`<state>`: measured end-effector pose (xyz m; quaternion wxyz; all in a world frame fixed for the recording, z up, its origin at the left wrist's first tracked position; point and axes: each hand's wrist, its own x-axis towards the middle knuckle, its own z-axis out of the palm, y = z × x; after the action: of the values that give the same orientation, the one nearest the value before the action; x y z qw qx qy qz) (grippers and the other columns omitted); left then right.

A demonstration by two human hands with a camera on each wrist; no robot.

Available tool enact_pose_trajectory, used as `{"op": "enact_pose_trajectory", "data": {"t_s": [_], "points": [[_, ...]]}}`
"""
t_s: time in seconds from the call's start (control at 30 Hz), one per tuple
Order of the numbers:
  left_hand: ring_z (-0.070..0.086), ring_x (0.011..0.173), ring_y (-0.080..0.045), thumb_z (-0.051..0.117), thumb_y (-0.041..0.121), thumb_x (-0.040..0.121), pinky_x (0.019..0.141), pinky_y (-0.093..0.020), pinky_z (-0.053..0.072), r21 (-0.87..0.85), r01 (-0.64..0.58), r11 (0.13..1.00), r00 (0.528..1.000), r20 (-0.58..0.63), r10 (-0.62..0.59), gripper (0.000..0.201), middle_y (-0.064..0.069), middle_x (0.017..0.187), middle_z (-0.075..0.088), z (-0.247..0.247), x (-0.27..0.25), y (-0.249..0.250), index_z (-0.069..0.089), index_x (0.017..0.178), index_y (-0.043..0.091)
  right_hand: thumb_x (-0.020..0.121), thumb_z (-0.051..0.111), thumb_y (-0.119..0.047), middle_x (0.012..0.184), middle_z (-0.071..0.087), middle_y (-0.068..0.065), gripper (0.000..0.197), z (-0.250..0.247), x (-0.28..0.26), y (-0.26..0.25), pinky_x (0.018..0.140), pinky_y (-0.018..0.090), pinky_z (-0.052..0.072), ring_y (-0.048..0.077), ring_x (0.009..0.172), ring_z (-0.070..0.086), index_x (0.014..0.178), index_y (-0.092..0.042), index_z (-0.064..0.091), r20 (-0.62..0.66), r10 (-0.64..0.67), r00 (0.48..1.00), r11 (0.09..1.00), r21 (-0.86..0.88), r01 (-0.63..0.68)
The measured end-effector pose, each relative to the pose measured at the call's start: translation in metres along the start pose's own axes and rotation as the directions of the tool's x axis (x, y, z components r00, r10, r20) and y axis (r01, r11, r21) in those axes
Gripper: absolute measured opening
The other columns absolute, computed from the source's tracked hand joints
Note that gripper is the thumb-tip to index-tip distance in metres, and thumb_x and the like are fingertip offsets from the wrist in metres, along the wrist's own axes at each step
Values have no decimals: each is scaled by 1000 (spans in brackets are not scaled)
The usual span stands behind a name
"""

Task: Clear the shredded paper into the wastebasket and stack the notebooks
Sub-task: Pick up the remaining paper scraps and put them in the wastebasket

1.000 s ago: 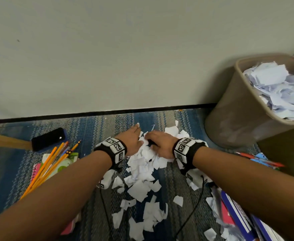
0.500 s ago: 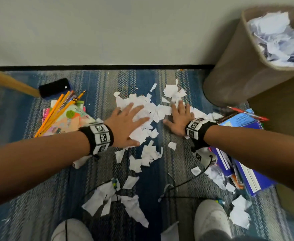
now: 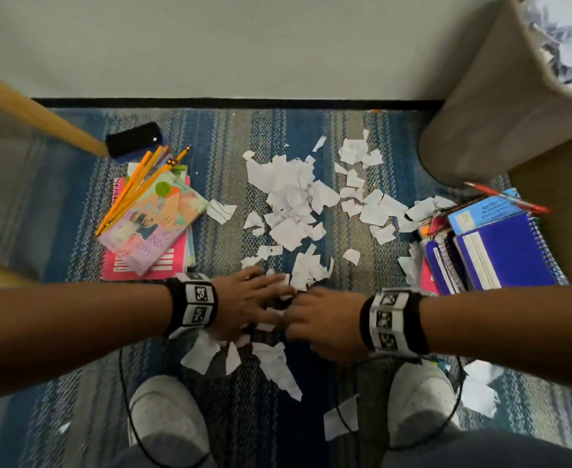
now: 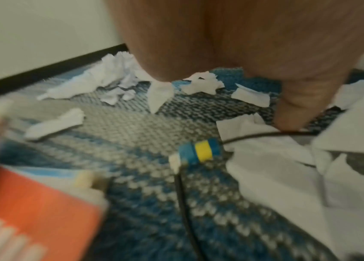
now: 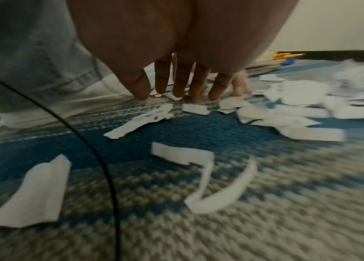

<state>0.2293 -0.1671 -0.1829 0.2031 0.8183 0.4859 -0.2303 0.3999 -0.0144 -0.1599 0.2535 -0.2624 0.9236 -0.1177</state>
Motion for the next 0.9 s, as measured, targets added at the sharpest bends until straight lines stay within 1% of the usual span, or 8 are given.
{"op": "enact_pose_trajectory", "data": {"t_s": [0.23,0.33,0.43,0.53,0.6,0.63,0.77,0.9], "points": [[-31,139,-32,75,72,52,111,-56,-11,78,49,996,986,152,-60,140,-8,151,-39,-2,-65,-30,-19,148,34,82,66,-42,158,28,-1,62,34,33,-16,107,56,31,30,143,28,140,-38,44,145,-221,965,968,-89,235],[-26,141,-35,80,66,50,112,-58,-7,113,98,989,965,233,-122,149,-10,149,-41,8,-101,-33,-31,143,34,82,64,-48,159,26,-2,64,29,35,4,108,61,28,28,144,27,141,-39,41,165,-144,976,970,-172,172],[-21,143,-34,83,61,48,114,-59,-4,131,180,975,895,389,-218,152,-13,152,-35,19,-131,-29,-31,143,32,85,59,-50,160,23,1,66,12,28,32,109,63,28,31,143,29,145,-33,38,40,32,999,978,-207,-23],[9,145,-36,76,49,66,112,-56,16,74,290,954,892,341,-297,121,-18,159,-4,35,-141,-9,-7,151,27,89,54,-47,163,6,5,71,3,27,47,112,61,23,32,147,17,151,-27,25,-26,150,988,970,-192,-152],[48,120,-34,74,50,60,89,-48,41,16,324,946,919,231,-319,96,-16,143,36,43,-129,8,27,141,29,87,57,-48,163,4,9,75,1,31,45,113,60,24,33,148,14,151,-26,23,-57,143,988,968,-199,-152],[52,110,-32,74,53,58,80,-44,43,-29,299,954,936,202,-288,90,-13,136,42,46,-119,15,32,134,30,85,59,-49,162,9,11,77,1,33,42,112,59,27,33,147,17,150,-26,26,-66,123,990,969,-206,-134],[42,117,-32,70,51,71,84,-44,42,-120,243,963,963,150,-224,81,-12,143,28,45,-78,21,24,135,33,81,62,-52,160,16,10,76,9,40,28,111,58,24,35,145,22,148,-34,30,-11,21,1000,973,-229,-23],[48,113,-30,64,48,81,79,-44,52,-235,240,942,968,130,-214,63,-9,136,25,26,-48,-5,25,128,34,87,57,-49,162,7,9,73,12,36,36,115,61,19,34,148,13,150,-33,24,39,117,992,978,-179,-109]]}}
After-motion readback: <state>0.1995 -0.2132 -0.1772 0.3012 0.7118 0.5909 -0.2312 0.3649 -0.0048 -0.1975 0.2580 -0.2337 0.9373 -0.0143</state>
